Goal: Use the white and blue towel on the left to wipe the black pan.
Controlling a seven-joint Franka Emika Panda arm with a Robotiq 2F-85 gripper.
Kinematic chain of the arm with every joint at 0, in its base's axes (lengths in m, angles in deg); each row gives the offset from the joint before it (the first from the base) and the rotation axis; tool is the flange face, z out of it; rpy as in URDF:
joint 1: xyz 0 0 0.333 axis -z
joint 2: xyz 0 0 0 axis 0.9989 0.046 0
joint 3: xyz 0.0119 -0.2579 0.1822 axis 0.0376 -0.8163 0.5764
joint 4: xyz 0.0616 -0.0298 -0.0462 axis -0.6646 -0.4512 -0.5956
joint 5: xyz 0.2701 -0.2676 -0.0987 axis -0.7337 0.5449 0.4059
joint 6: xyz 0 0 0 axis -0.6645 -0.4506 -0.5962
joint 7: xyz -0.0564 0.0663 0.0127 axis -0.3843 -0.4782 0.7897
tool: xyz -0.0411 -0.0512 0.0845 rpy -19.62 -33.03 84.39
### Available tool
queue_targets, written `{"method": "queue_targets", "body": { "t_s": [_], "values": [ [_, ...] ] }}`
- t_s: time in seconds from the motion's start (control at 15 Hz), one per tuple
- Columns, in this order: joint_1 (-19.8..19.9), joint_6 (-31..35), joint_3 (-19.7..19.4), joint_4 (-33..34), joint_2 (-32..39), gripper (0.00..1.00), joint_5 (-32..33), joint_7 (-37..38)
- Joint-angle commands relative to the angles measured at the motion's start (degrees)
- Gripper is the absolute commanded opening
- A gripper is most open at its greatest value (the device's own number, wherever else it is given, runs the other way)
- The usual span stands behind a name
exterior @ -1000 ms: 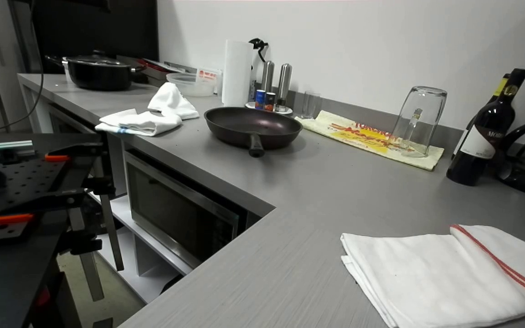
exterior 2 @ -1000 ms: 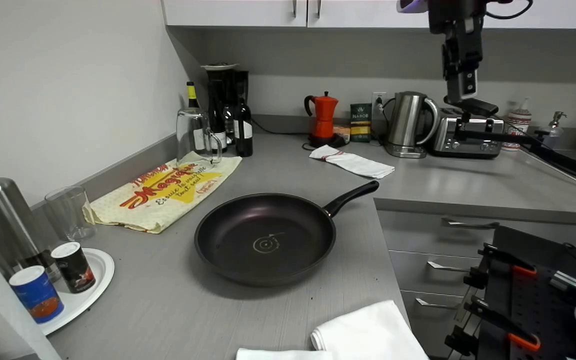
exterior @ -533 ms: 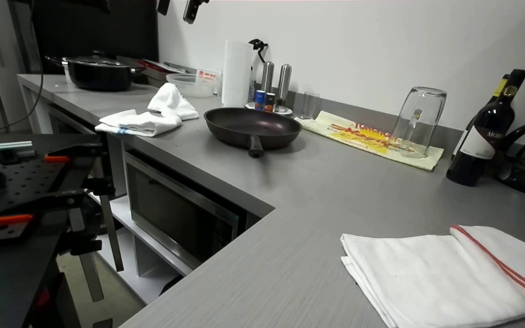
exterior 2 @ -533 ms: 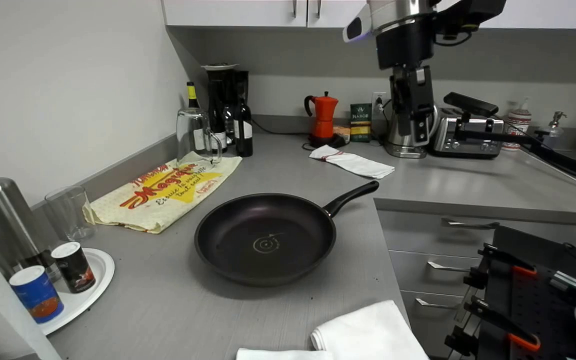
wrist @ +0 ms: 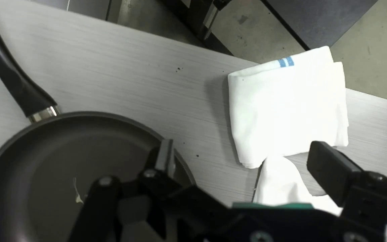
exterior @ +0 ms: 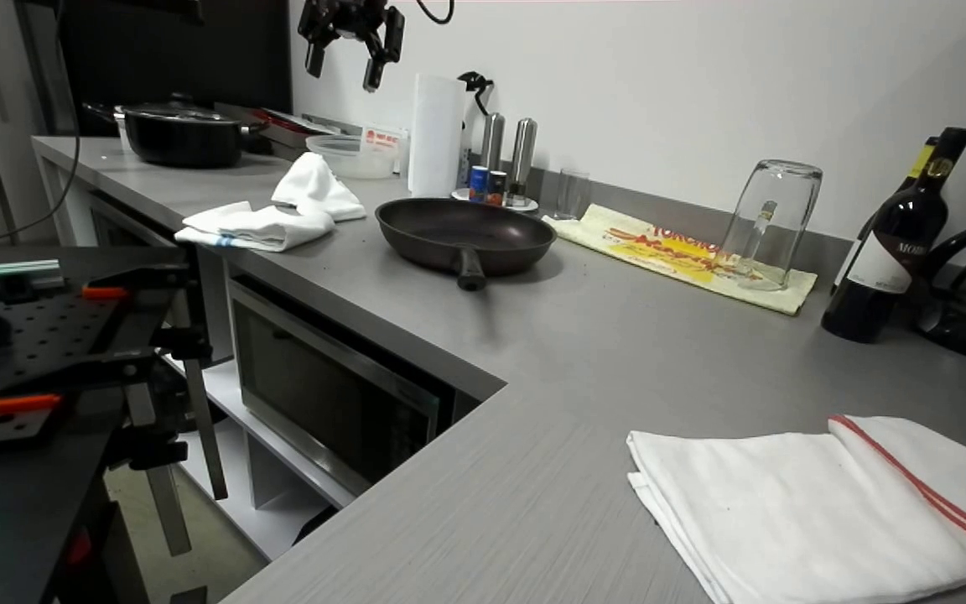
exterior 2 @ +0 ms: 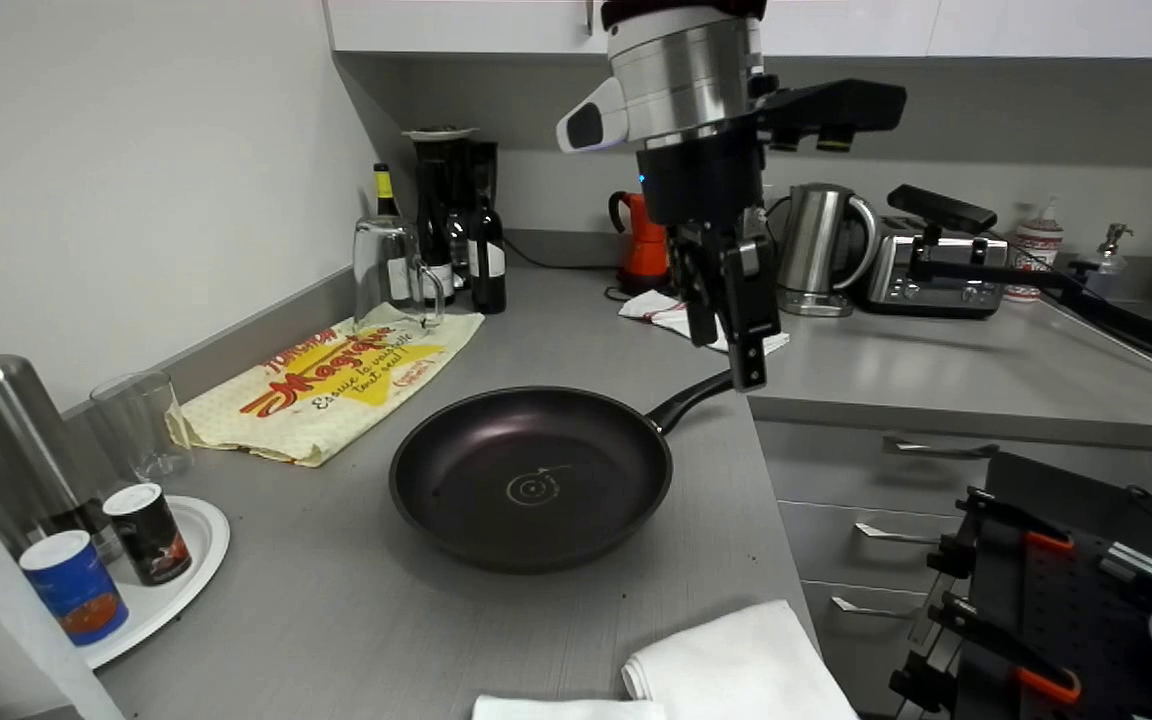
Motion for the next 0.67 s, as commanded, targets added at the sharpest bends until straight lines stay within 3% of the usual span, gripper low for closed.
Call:
{"method": "queue_targets", "body": {
  "t_s": [0.0,0.6],
  "values": [
    [-1.2,1.6,2.0,5.8,7.1,1.00,1.9,-3.9],
    [-4.4,2.4,7.3,17.0,23.8,1.00,2.9,-9.5]
  ]
}}
